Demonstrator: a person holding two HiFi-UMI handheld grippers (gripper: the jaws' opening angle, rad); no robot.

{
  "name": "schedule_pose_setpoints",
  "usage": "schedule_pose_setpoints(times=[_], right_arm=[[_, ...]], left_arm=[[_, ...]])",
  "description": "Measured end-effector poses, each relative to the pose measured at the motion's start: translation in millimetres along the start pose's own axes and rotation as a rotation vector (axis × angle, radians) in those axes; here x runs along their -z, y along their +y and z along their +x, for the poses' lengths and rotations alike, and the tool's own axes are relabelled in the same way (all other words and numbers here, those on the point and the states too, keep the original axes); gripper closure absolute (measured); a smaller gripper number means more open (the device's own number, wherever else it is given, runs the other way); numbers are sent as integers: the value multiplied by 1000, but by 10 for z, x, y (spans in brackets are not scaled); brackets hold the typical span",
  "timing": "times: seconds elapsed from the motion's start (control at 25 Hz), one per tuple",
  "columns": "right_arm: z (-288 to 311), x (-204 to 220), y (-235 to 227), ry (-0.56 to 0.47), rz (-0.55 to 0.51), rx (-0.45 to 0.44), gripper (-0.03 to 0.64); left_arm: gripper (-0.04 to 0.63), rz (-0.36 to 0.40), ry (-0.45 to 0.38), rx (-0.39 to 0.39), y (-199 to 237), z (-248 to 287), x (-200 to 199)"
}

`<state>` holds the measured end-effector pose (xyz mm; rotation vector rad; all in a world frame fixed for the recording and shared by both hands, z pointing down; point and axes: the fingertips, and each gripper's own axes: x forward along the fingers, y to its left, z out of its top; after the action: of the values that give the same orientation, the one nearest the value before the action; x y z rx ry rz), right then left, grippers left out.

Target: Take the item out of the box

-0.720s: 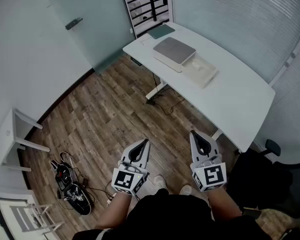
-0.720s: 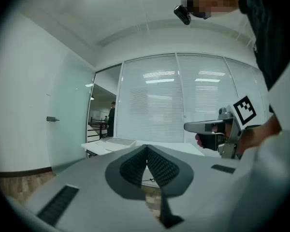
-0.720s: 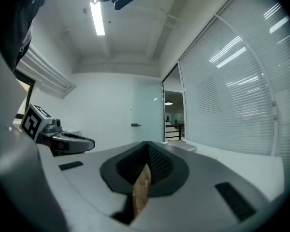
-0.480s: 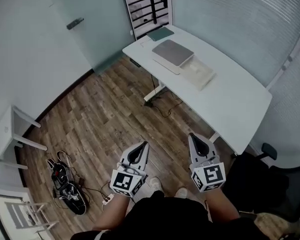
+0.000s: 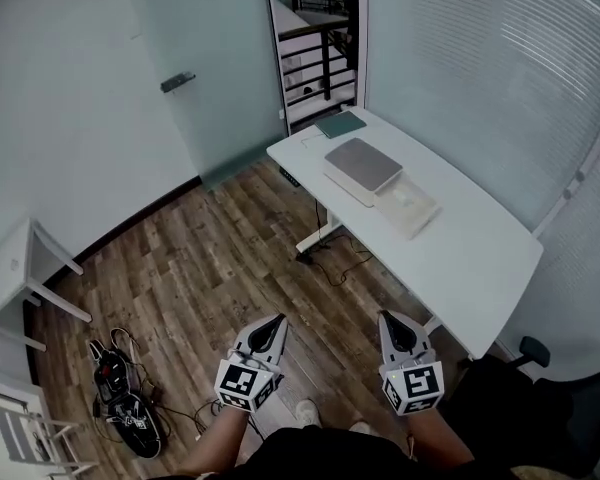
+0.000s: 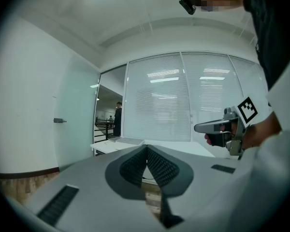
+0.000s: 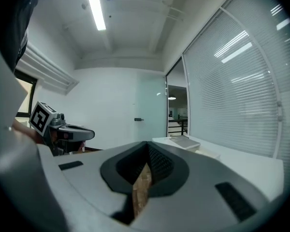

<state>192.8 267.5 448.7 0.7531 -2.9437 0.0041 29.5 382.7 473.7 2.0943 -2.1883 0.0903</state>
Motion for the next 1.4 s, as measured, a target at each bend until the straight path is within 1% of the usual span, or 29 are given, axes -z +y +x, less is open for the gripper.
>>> schedule_pose_setpoints(times=[0.08,0.24,0.44,0.72,0.84,1.0,1.2,1.4], right_arm=[[91,-56,29,-2,-22,11,612],[254,-70,79,17,-31,52,611],[393,38,101,49,-24,90,611],[633,-38,95,32,-40,94,611],[775,-24,12,29,-35,97,611],[917,41,-166,32,-9,122,612],[1143,-10,-449,28,2,141,611],[1431,-131,-696,12,53,139,611]], left_arm=[[584,0,6,16,88,53,-2],[584,-17,-22,59,295,126,-98],[584,-56,-46,63,559,200,-98],[584,-22,-36,50,724,326,-90],[584,-23,-39,49,784,466,-97],[584,-24,-33,58,859,661,-73],[584,0,-50,54,994,1019,-215],[584,19,-53,54,1045,1390,-333]])
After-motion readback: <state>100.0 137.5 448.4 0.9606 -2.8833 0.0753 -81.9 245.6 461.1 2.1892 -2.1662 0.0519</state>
